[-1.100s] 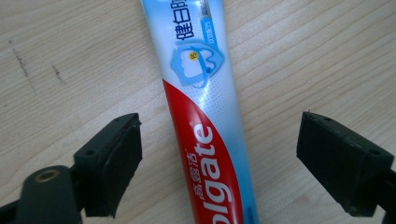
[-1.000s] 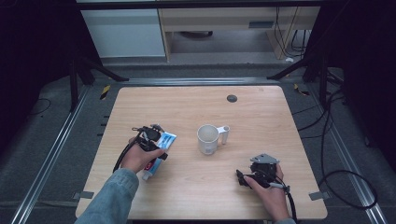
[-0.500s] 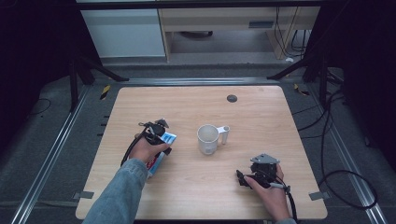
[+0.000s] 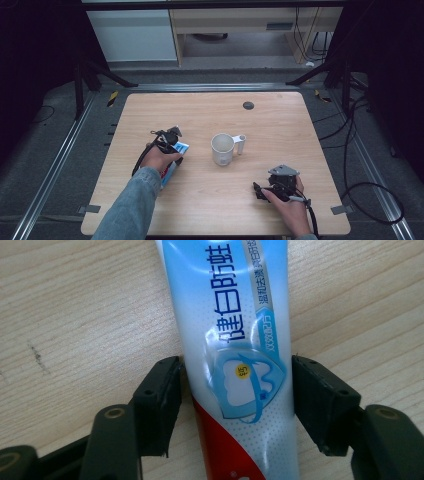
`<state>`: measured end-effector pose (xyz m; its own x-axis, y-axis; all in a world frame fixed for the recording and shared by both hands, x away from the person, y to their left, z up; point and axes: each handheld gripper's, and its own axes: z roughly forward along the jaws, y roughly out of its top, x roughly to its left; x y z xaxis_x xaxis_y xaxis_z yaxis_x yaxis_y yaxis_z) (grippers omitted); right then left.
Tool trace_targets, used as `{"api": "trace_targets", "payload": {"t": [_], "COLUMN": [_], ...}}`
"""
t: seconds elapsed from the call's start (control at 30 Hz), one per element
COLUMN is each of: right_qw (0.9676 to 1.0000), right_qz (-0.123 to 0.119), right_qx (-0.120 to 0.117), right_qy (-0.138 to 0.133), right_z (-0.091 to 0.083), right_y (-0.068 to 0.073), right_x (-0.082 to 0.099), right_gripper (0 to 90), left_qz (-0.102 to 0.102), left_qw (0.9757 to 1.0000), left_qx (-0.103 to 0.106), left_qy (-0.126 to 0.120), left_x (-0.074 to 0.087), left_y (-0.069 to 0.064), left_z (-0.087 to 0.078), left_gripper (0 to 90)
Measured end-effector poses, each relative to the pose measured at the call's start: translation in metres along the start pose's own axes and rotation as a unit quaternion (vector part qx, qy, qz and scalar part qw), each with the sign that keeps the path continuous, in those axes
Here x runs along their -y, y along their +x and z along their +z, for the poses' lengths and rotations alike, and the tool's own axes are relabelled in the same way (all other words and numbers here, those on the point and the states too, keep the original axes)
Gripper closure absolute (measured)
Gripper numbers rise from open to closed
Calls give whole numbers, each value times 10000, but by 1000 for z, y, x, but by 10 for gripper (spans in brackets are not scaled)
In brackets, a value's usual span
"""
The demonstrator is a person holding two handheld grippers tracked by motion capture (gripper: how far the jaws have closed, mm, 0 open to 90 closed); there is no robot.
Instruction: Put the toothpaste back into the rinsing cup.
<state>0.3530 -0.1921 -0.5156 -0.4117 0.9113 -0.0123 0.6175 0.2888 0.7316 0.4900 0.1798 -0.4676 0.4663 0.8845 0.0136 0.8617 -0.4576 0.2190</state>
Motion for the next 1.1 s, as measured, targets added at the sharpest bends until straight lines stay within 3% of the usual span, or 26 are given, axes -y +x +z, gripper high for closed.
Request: {"api": "trace_targets", "payload": {"t": [0.37, 0.4, 0.5, 0.63, 0.83, 1.1], "right_qw": [10000, 10000, 10000, 10000, 10000, 10000], "right_qz": [1, 95, 80, 76, 71, 53], "right_qx": [-1, -19, -14, -8, -18, -51], "right_qy": [2, -12, -14, -10, -7, -21], "right_z": [0, 0, 0, 0, 0, 0], "right_y": [0, 1, 1, 1, 1, 0], "right_x": [0, 0, 0, 0, 0, 0], "right_gripper": [41, 41, 41, 41, 41, 40], "left_qz": [111, 168, 317, 354, 336, 285], "left_qw": [9999, 9998, 9994, 9991, 9964, 9892], "left_qx": [7, -35, -83, -45, 70, 61], "left_qy": [-3, -31, -113, -239, -775, -1437], "left_x": [-1, 0, 1, 5, 21, 33], "left_y": [-4, -5, -8, -7, -4, -6], "left_z": [-2, -3, -6, -12, -37, -70], "left_gripper": [533, 551, 630, 703, 715, 717]}}
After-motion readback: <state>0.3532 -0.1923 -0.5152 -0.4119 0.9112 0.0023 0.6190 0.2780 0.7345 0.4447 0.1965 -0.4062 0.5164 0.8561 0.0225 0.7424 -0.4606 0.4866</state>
